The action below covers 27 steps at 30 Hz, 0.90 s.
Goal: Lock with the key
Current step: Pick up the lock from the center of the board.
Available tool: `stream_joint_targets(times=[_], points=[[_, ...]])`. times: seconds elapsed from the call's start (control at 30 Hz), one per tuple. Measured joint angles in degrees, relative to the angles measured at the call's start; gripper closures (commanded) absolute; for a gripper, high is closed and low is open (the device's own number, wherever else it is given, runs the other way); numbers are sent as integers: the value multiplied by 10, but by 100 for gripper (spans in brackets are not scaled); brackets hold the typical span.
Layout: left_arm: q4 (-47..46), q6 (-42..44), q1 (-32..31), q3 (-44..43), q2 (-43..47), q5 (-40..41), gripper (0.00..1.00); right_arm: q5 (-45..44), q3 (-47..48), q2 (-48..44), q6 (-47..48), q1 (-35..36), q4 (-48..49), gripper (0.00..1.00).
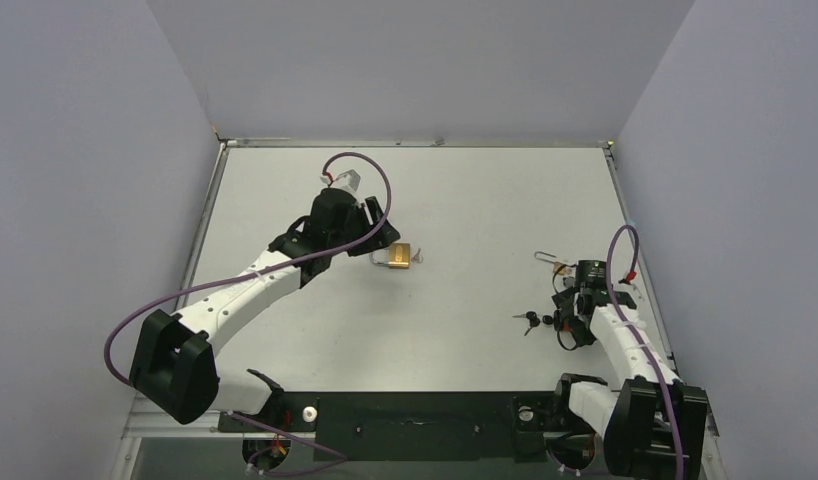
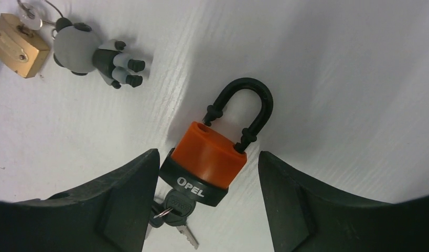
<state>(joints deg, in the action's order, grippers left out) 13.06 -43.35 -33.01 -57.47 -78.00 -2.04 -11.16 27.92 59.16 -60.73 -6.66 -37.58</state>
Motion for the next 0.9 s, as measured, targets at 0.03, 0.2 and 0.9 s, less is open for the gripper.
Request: stream_joint_targets(times=[0.03,0.2,0.9], points=[[0,0,2,0,0,0,43,4,-3,6,-2,-3,5,36],[-4,-2,9,2,4,-2,43,14,-4,30,-12,-23,34,38],[-5,-14,12,7,5,-13,43,26,-12,53,23,-46,113,43]])
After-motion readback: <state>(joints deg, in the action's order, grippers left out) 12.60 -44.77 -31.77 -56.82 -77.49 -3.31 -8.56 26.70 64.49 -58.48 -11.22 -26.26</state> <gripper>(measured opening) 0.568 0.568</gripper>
